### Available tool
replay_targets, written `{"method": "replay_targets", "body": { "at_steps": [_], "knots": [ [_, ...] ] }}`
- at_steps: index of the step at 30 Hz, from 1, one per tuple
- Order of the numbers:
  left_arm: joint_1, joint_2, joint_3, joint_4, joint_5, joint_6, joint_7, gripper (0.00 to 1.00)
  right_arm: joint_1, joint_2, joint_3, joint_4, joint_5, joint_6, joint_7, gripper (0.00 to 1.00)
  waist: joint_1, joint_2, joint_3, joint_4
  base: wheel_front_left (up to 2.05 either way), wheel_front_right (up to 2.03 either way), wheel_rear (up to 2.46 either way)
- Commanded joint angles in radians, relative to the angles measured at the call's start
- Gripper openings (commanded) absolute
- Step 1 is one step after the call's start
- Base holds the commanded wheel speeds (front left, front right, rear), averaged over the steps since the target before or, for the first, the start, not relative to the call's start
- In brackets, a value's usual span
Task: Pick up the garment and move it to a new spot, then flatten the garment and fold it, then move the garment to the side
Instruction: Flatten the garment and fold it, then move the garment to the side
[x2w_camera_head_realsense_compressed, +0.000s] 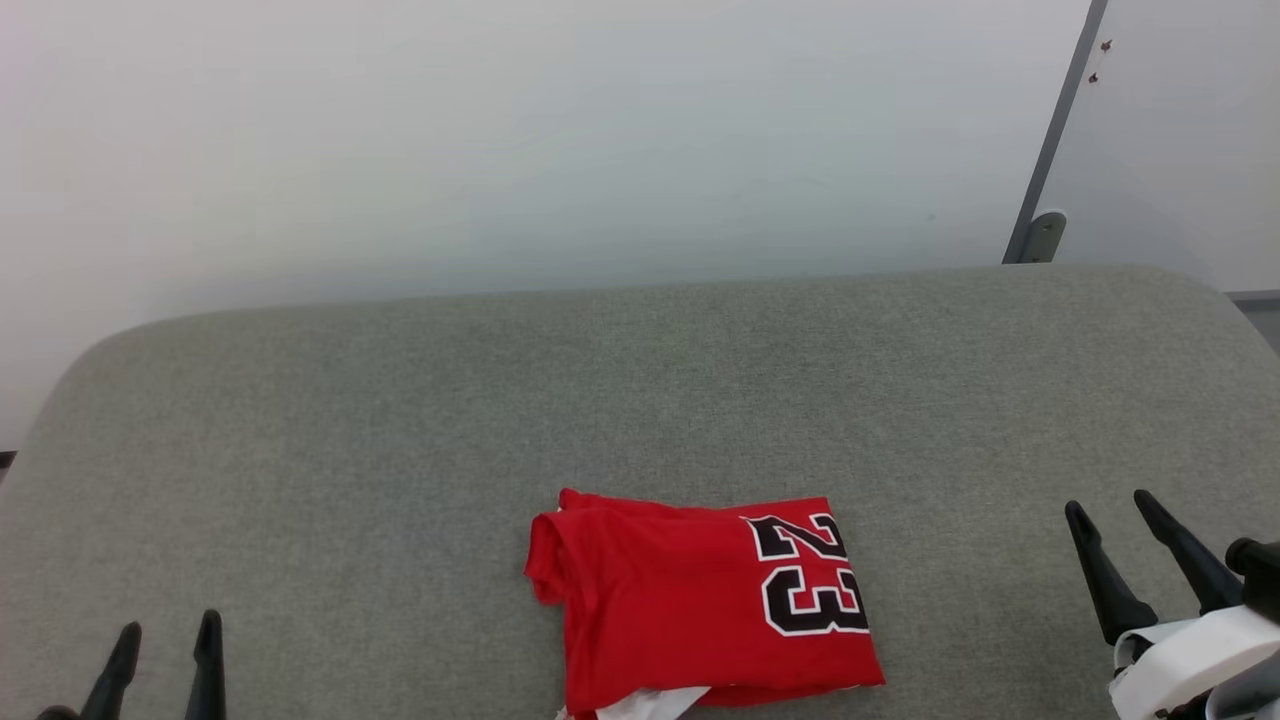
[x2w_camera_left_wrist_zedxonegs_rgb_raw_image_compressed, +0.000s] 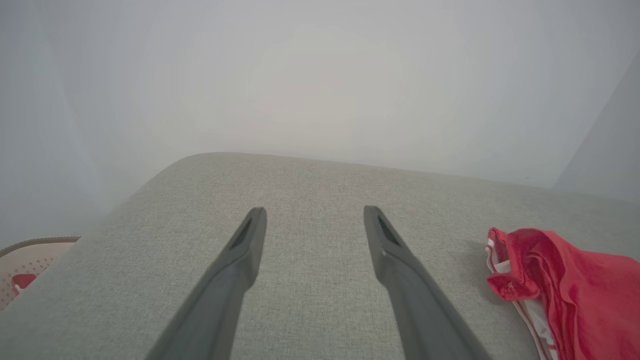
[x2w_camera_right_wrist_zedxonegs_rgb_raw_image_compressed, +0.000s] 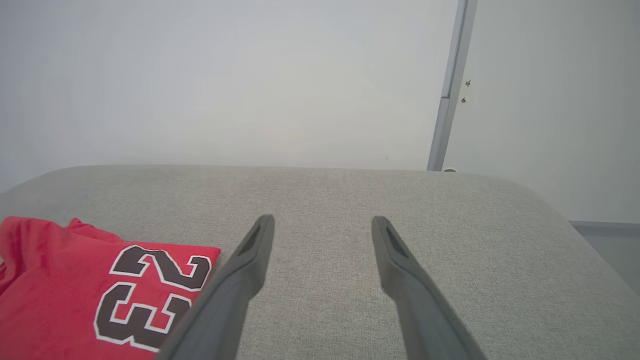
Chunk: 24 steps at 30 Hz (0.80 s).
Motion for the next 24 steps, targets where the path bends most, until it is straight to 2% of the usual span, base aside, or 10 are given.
{"method": "replay_targets", "body": {
  "at_steps": [1, 10, 24],
  "knots": [
    [0.0, -0.002, 0.001, 0.0, 0.0, -0.006, -0.004, 1.0, 0.01, 0.003, -0.006, -0.004, -0.001, -0.002, -0.007, 1.0, 0.0, 0.0, 0.0, 0.001, 0.0, 0.0, 0.0],
    [-0.013, -0.003, -0.015, 0.004, -0.013, -0.013, -0.004, 1.0, 0.037, 0.03, -0.031, -0.028, -0.036, -0.002, -0.011, 1.0, 0.0, 0.0, 0.001, 0.009, 0.0, 0.0, 0.0],
    [-0.013, 0.001, -0.034, 0.004, -0.022, -0.015, -0.004, 1.0, 0.053, 0.035, -0.032, -0.037, -0.048, -0.002, -0.012, 1.0, 0.0, 0.0, 0.004, 0.018, 0.0, 0.0, 0.0]
  ]
}}
